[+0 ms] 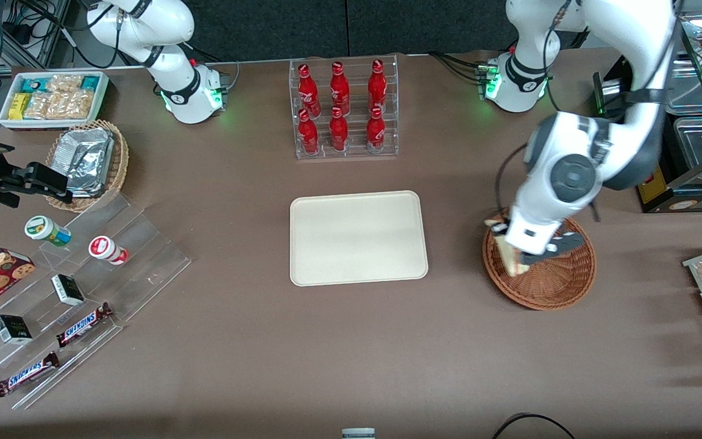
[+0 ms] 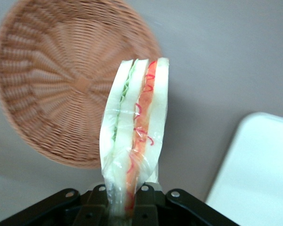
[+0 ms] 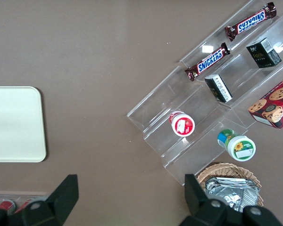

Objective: Place sandwich from basket to tray
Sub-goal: 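Lift the sandwich out of the basket and carry it toward the tray, then lower the sandwich onto the white tray and open the left gripper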

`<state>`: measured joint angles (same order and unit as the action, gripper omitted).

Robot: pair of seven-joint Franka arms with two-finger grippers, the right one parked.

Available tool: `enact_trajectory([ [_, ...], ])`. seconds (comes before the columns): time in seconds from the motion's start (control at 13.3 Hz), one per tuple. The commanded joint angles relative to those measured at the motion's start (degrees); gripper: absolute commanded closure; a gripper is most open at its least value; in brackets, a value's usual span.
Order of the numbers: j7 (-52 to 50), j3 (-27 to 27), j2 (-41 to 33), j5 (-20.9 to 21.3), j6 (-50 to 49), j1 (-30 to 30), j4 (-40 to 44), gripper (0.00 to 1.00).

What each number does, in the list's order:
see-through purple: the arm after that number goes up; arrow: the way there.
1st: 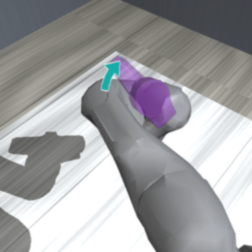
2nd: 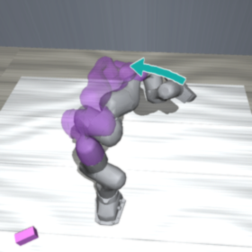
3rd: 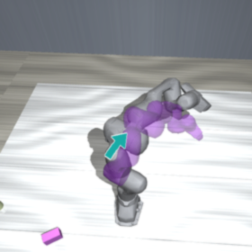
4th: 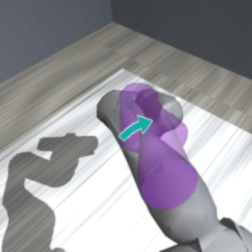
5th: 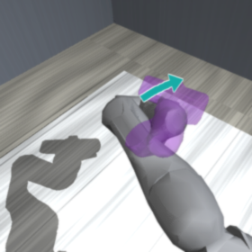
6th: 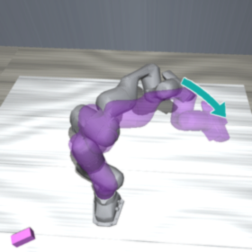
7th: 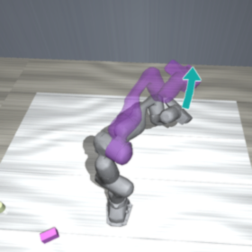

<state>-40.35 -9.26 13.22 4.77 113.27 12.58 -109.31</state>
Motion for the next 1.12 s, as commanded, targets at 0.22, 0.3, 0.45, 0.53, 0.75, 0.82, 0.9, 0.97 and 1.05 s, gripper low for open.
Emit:
enact_trajectory([
  [0.22, -3.23, 0.65, 9.61, -2.92, -1.21, 13.24, 12.26, 1.00],
  [0.3, -4.28, 0.65, 11.90, -2.92, -1.21, 15.60, 15.15, 1.00],
  [0.45, -4.82, 0.65, 16.20, -2.57, -1.39, 18.61, 20.61, 1.00],
  [0.53, -4.21, 0.65, 17.70, -2.40, -1.39, 19.49, 22.29, 1.00],
  [0.75, -4.21, 0.74, 22.36, -2.13, -1.30, 23.00, 27.73, 1.00],
  [0.82, -4.21, 0.74, 23.86, -2.04, -1.30, 23.79, 29.14, 1.00],
  [0.9, -4.12, 0.83, 25.53, -1.43, -1.30, 24.50, 30.46, 1.00],
  [0.97, -4.55, 0.83, 27.02, 0.05, -1.39, 25.20, 31.70, 1.00],
  [1.05, -4.91, 0.83, 27.91, 0.50, -1.30, 25.82, 31.97, 1.00],
])
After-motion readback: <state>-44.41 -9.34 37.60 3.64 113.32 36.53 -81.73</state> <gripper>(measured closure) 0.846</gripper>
